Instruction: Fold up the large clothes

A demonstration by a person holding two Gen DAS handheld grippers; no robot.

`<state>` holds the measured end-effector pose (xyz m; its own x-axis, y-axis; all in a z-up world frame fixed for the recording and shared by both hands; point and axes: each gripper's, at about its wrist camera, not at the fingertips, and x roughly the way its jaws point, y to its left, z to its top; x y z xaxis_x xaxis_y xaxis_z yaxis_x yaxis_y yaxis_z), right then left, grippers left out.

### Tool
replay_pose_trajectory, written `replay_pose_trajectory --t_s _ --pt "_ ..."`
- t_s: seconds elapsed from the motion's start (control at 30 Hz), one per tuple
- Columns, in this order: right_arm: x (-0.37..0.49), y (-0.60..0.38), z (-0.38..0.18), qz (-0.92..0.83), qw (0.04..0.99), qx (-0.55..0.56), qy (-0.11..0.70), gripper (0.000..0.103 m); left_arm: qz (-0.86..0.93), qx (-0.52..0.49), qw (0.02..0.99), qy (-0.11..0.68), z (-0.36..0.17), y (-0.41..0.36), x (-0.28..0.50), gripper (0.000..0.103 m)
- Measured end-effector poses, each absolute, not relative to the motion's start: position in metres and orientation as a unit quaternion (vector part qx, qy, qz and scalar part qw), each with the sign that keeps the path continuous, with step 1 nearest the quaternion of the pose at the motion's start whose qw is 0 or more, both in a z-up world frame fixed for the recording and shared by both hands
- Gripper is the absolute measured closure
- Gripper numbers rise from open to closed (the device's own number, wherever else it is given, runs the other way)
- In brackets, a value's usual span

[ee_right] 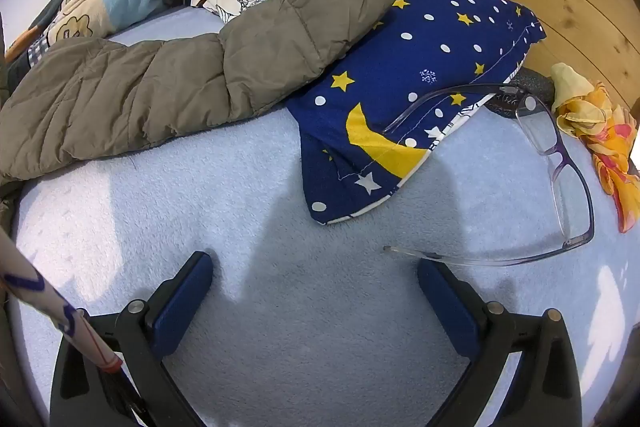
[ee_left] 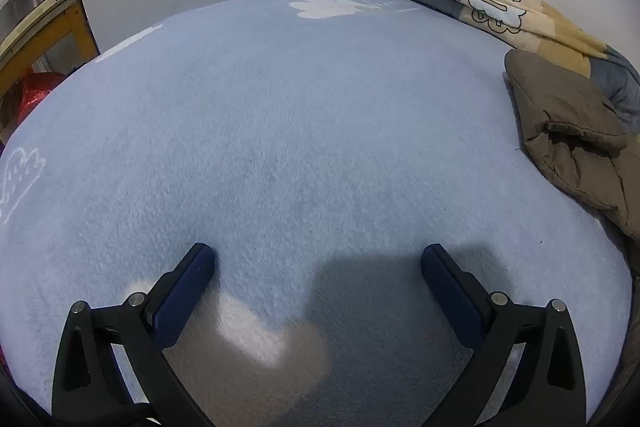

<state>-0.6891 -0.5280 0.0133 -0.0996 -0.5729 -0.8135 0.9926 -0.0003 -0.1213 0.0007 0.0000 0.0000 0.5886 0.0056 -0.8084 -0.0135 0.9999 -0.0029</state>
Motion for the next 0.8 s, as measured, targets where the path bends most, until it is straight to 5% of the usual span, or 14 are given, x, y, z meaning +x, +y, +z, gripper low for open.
replay_pose_trajectory --t_s 0.5,0.8 --pt "-0.697 -0.519 0.026 -0.629 0.602 0.336 0.358 0.0 -0.039 -0.006 0.886 0.461 0.022 0.02 -0.049 0.0" --pt "-0.675 -0.462 0.113 -0.66 0.622 0.281 0.313 0.004 -0.101 0.006 0.941 0.323 0.135 0.01 -0.171 0.0"
